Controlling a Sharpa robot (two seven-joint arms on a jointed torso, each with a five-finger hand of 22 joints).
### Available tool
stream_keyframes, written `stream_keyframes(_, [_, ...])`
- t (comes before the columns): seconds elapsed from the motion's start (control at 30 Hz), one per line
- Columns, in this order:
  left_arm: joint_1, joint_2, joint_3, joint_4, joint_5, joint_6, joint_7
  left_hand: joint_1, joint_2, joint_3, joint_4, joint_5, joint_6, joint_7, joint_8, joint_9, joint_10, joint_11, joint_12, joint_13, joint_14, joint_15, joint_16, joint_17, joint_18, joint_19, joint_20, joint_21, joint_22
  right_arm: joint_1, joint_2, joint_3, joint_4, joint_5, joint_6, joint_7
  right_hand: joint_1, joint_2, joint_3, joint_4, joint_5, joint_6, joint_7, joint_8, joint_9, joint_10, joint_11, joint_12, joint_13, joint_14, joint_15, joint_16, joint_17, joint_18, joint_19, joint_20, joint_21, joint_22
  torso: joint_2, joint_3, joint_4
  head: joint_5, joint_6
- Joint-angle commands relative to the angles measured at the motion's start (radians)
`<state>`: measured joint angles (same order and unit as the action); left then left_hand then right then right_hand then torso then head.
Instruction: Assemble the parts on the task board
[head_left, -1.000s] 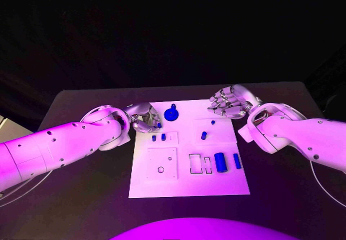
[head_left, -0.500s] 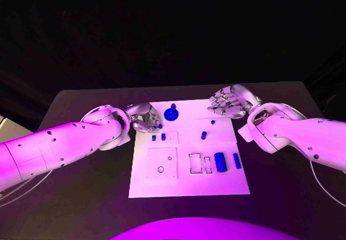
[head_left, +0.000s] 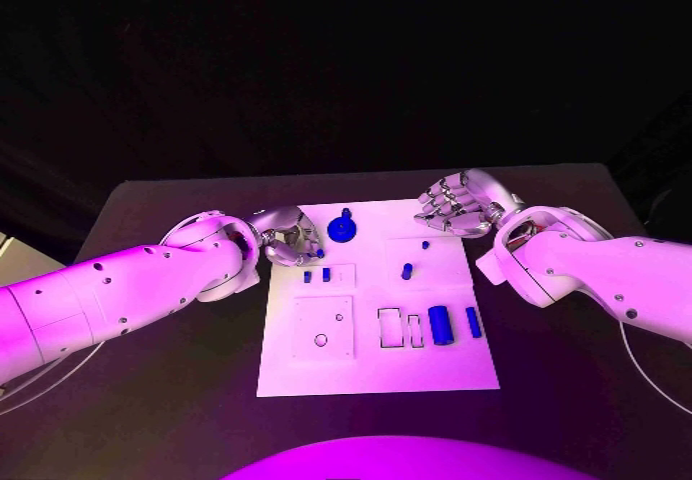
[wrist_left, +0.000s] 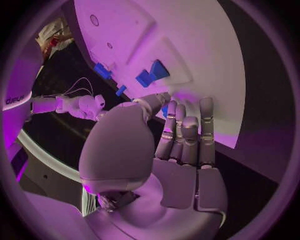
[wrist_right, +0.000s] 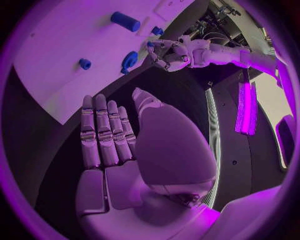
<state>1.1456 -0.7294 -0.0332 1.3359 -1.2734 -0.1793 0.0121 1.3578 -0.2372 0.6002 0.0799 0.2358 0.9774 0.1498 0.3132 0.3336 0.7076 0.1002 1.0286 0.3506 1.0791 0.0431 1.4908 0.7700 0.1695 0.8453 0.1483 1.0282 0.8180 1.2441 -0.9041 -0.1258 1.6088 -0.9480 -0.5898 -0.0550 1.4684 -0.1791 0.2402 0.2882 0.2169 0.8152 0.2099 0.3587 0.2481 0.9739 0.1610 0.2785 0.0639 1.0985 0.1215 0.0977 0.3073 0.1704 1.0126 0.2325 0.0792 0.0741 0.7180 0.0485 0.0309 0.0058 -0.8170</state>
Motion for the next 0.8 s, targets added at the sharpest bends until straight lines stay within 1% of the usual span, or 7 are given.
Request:
stream_keyframes(0.03, [-0.001,-0.001,0.001,0.003,-0.002,0.012,0.000,0.003,-0.009,-0.006,0.000,0.002,-0.008,0.001,-0.006,-0.002,-0.010,0.000,0.005,0.001,-0.006,0.002,0.005,-0.004,0.013,-0.006,0.001,-0.006,0.001,-0.001,0.000,0.000,0.001,-0.005,-0.001,0.013,-0.009,0.000,0.006,-0.002,0.006,0.007,0.009,-0.005,-0.002,0.005,0.004,-0.003,-0.001,-0.001,0.004,-0.006,-0.001,0.014,0.002,0.005,-0.006,-0.001,0.000,-0.0007,0.0000,0.000,0.000])
stream_keyframes(0.27, [-0.001,-0.011,0.001,0.010,-0.003,0.012,-0.002,0.000,-0.022,-0.009,-0.002,0.003,-0.045,0.014,-0.033,-0.013,-0.031,0.010,0.013,0.002,-0.021,0.011,0.009,-0.015,0.013,-0.006,0.007,-0.009,0.001,-0.001,0.000,0.000,0.000,-0.005,-0.002,0.014,-0.009,0.000,0.006,-0.002,0.006,0.007,0.009,-0.005,-0.002,0.005,0.005,-0.004,-0.001,-0.002,0.004,-0.007,-0.001,0.014,0.002,0.006,-0.007,-0.001,0.000,-0.0011,0.0006,-0.002,0.001])
stream_keyframes(0.5, [-0.001,-0.028,0.010,0.019,0.002,-0.014,0.000,0.002,-0.030,-0.019,-0.003,0.005,-0.135,0.024,-0.082,-0.037,-0.069,0.023,0.031,0.001,-0.035,0.023,0.018,-0.029,0.014,-0.003,0.018,-0.011,0.001,-0.001,0.000,0.000,-0.005,-0.005,0.002,0.016,-0.009,-0.001,0.007,-0.002,0.006,0.007,0.009,-0.006,-0.002,0.005,0.005,-0.005,-0.001,-0.004,0.004,-0.008,-0.002,0.013,0.001,0.006,-0.007,-0.002,-0.001,-0.0003,0.0005,-0.002,0.003])
stream_keyframes(0.6, [0.000,-0.039,0.018,0.023,0.015,-0.034,0.007,0.011,-0.024,-0.019,-0.005,0.006,-0.146,0.024,-0.080,-0.038,-0.089,0.027,0.036,0.000,-0.100,0.026,0.004,-0.112,0.014,-0.004,0.021,-0.013,0.001,-0.001,-0.001,0.000,-0.011,-0.006,0.009,0.019,-0.001,-0.004,0.010,-0.007,0.006,0.009,0.008,-0.007,-0.004,0.005,0.004,-0.006,-0.001,-0.004,0.004,-0.008,-0.003,0.014,0.000,0.006,-0.008,-0.003,-0.002,-0.0006,0.0004,-0.002,0.005])
stream_keyframes(0.7, [0.001,-0.052,0.029,0.026,0.048,-0.051,0.019,0.017,-0.019,-0.014,-0.007,0.007,-0.146,0.026,-0.075,-0.037,-0.090,0.028,0.041,-0.001,-0.126,0.027,-0.004,-0.143,0.014,-0.005,0.021,-0.015,0.000,0.000,-0.003,0.000,-0.018,-0.013,0.020,0.018,0.024,-0.011,0.024,-0.016,0.006,0.015,0.004,-0.012,-0.006,0.010,0.001,-0.008,-0.001,0.005,0.000,-0.004,-0.002,0.015,0.008,0.004,-0.005,-0.003,-0.002,-0.0013,0.0003,-0.003,0.009])
stream_keyframes(0.77, [0.003,-0.061,0.036,0.027,0.091,-0.063,0.033,0.027,-0.014,-0.004,-0.012,0.007,-0.144,0.033,-0.066,-0.036,-0.089,0.028,0.046,-0.005,-0.204,0.027,-0.037,-0.243,0.015,-0.015,0.021,-0.025,-0.004,0.001,-0.005,0.000,-0.022,-0.035,0.034,0.008,0.038,-0.017,0.039,-0.018,0.006,0.022,-0.001,-0.016,-0.009,0.019,-0.005,-0.010,-0.001,0.033,-0.009,0.010,0.004,0.016,0.031,-0.005,0.007,0.000,-0.003,-0.0013,0.0001,-0.004,0.011])
stream_keyframes(0.8, [0.006,-0.069,0.041,0.028,0.133,-0.070,0.045,0.038,-0.011,0.009,-0.020,0.006,-0.143,0.037,-0.057,-0.035,-0.091,0.031,0.039,-0.017,-0.242,0.028,-0.074,-0.287,0.014,-0.029,0.021,-0.037,-0.009,0.002,-0.007,0.000,-0.025,-0.065,0.045,-0.003,0.045,-0.023,0.056,-0.017,0.005,0.026,-0.010,-0.022,-0.013,0.047,-0.018,-0.009,0.000,0.102,-0.033,0.046,0.023,0.016,0.092,-0.032,0.039,0.012,-0.003,-0.0006,0.0004,-0.004,0.013])
